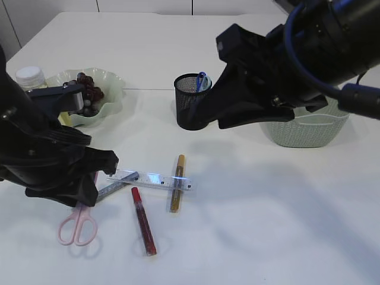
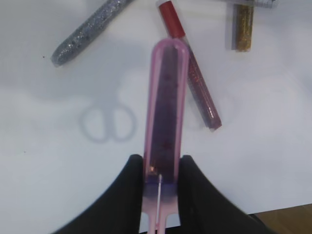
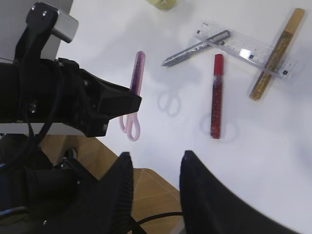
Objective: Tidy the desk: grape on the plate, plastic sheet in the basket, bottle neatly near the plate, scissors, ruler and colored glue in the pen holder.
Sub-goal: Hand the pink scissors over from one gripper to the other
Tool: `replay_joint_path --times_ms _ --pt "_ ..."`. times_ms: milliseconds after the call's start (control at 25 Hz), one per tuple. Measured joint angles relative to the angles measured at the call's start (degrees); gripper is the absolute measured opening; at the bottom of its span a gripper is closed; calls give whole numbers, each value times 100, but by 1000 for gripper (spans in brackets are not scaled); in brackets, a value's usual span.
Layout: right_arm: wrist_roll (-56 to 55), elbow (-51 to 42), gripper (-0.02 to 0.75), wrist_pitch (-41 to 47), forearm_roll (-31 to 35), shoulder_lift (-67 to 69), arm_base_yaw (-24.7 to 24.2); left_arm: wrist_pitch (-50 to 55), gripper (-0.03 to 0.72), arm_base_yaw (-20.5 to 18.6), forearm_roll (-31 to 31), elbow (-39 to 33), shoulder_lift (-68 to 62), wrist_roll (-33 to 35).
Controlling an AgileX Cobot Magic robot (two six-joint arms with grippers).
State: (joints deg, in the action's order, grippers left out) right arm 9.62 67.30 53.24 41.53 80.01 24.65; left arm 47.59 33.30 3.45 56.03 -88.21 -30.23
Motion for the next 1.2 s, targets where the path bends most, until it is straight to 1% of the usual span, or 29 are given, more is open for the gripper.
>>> replay_joint_path --times_ms 160,400,680,920,1120,1200 --pt "207 0 273 -83 352 0 0 -4 143 0 0 0 211 0" --pt "494 0 273 -174 709 0 0 -13 143 0 25 0 469 0" --pt "1005 0 273 -262 1343 0 0 -13 143 0 73 0 743 -13" --pt "1301 0 273 -332 1726 154 0 -13 143 9 335 0 978 140" --pt "1927 0 273 -243 2497 412 0 -27 143 13 557 0 1106 365" --pt "2121 0 273 -232 2713 469 0 -42 143 13 674 0 1157 442"
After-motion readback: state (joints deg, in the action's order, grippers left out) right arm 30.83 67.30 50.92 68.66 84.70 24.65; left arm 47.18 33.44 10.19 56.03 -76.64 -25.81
